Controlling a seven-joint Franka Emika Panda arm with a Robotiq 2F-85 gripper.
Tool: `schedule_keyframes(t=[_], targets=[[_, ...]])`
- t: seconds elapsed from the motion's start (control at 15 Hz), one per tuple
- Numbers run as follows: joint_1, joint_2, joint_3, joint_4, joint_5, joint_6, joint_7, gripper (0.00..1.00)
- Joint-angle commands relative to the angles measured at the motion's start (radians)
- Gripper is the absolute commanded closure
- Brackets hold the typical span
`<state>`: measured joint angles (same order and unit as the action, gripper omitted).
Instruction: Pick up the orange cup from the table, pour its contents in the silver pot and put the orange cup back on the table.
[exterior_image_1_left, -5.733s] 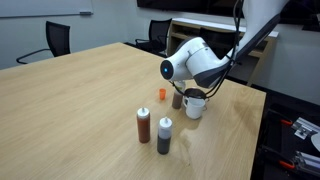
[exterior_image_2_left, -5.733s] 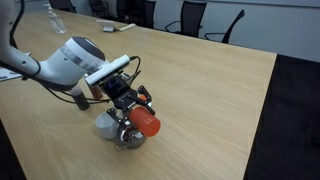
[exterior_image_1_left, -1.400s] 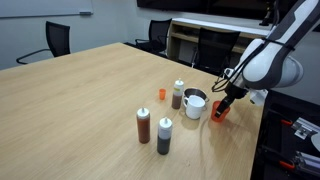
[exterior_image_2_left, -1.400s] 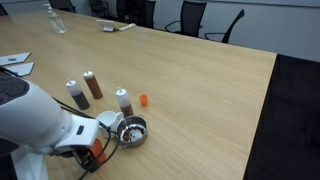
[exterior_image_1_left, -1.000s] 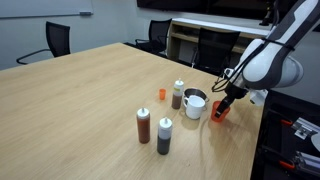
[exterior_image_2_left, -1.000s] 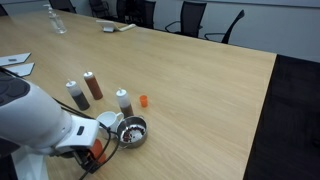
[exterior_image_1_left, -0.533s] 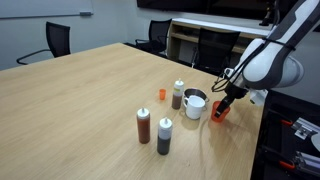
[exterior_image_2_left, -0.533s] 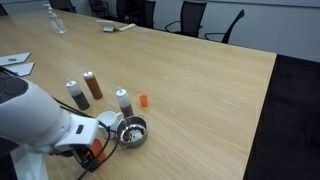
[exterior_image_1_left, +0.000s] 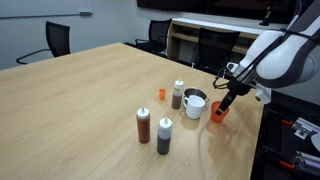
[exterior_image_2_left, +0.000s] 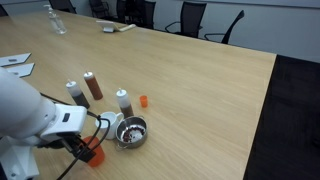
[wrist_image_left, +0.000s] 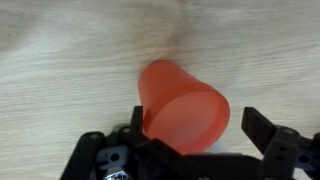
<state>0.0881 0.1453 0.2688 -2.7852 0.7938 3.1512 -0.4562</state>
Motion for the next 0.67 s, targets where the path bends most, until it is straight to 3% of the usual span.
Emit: schedule_keyframes(t=[0.0, 0.27, 0.6], targets=[[0.102, 0.044, -0.119, 0.001, -0.038, 0.065, 0.015, 0.00], [0.252, 0.091, -0.273, 0.003, 0.012, 0.134, -0.002, 0.00], [0.410, 0.080, -0.374, 0.008, 0.096, 0.177, -0.027, 0.00]])
